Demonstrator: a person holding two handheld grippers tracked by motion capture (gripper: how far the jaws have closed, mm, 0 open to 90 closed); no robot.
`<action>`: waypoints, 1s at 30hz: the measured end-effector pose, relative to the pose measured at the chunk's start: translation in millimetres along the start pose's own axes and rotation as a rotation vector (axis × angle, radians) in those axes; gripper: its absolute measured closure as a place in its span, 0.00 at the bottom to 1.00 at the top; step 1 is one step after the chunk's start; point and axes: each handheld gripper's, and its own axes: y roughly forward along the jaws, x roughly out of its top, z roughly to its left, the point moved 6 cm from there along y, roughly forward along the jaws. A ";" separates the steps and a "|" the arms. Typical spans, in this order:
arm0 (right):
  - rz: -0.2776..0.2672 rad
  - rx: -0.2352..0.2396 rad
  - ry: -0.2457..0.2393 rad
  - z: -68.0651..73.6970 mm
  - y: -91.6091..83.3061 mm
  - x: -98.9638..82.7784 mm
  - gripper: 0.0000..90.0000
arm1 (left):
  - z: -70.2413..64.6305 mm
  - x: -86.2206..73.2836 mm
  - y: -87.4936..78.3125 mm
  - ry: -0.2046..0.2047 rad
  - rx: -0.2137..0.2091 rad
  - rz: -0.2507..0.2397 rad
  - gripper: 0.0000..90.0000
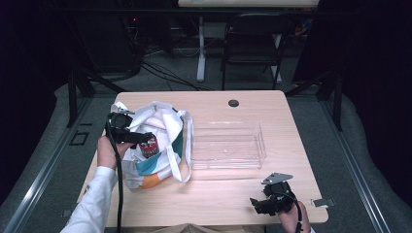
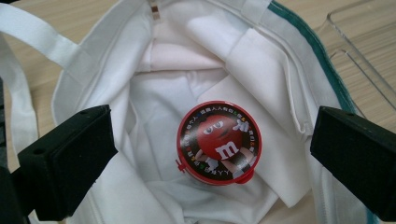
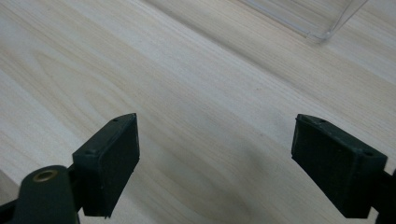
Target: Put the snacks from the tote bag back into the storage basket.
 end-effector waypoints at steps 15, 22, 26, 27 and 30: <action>0.008 -0.004 -0.006 -0.1 -1.3 -2.0 0.16 | -3.4 -3.8 33.5 0.047 0.022 0.139 0.00; 0.002 -0.006 -0.003 0.1 -1.9 -2.0 0.16 | -5.8 -5.4 42.6 0.069 0.022 0.180 0.01; 0.003 -0.006 -0.009 0.4 -2.2 -2.0 0.16 | -8.0 -5.3 46.8 0.077 0.021 0.201 0.02; -0.001 -0.006 -0.006 0.4 -2.5 -1.9 0.16 | -8.1 -5.6 48.3 0.076 0.021 0.208 0.03; -0.003 -0.006 -0.007 0.1 -3.0 -1.9 0.16 | -8.2 -7.0 51.8 0.074 0.022 0.228 0.03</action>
